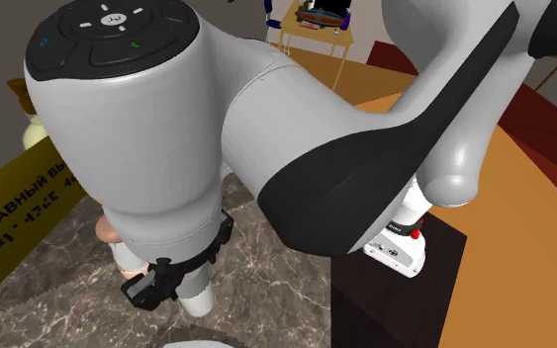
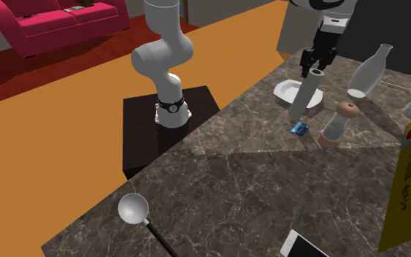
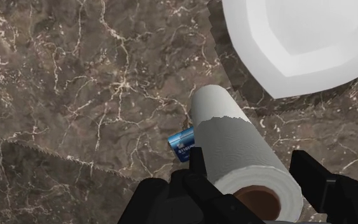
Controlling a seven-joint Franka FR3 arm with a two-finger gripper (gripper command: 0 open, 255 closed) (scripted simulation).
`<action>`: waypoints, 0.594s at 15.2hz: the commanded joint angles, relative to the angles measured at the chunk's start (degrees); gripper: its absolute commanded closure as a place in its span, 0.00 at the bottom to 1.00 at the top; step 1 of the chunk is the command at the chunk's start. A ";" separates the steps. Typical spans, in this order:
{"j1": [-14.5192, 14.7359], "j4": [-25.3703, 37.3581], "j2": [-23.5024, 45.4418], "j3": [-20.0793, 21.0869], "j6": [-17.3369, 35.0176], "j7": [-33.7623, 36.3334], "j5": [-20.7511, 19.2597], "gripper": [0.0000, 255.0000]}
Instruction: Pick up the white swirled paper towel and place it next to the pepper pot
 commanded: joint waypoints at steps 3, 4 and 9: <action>0.16 -0.50 0.33 -0.07 0.71 0.37 -0.35 1.00; 0.16 -0.50 0.34 -0.07 0.71 0.37 -0.35 1.00; 0.17 -0.50 0.34 -0.07 0.71 0.37 -0.35 0.00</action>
